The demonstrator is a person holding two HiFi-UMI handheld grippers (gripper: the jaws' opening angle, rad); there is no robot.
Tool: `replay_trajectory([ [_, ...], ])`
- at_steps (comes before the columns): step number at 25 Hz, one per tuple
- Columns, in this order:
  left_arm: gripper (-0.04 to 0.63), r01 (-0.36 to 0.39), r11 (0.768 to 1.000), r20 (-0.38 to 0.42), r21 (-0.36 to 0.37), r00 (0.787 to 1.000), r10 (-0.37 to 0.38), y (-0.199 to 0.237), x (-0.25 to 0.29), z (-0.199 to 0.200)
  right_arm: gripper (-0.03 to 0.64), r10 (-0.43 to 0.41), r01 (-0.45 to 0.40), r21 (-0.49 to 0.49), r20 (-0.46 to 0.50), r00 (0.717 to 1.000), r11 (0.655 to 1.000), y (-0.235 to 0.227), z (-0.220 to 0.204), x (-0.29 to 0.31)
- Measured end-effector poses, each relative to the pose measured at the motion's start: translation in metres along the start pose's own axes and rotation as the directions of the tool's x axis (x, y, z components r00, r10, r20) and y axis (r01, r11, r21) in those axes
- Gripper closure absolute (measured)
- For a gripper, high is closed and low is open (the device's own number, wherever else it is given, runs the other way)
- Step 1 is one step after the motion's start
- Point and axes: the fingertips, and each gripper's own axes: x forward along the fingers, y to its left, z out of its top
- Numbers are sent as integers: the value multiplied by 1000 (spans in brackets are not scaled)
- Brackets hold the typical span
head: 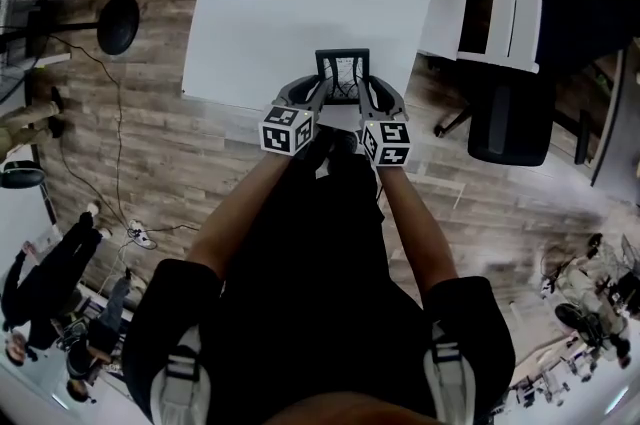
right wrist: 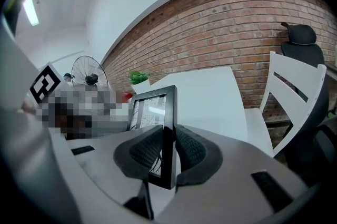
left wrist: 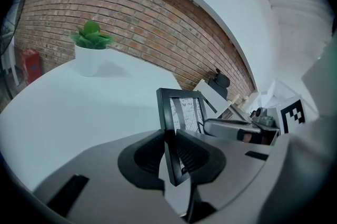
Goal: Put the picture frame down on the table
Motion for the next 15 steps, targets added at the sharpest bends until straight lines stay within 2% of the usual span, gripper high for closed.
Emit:
replay_trajectory([
  [7,520,-16,1000,-28,-18,999,16,13,13,-9,548,6,-8,-75,-29,1000,997,-3,-6,17],
  [15,520,-24,999,-42,-21,999,23,17,25,-11,545,7,-11,-72,-60,998,997,-14,-15,30],
])
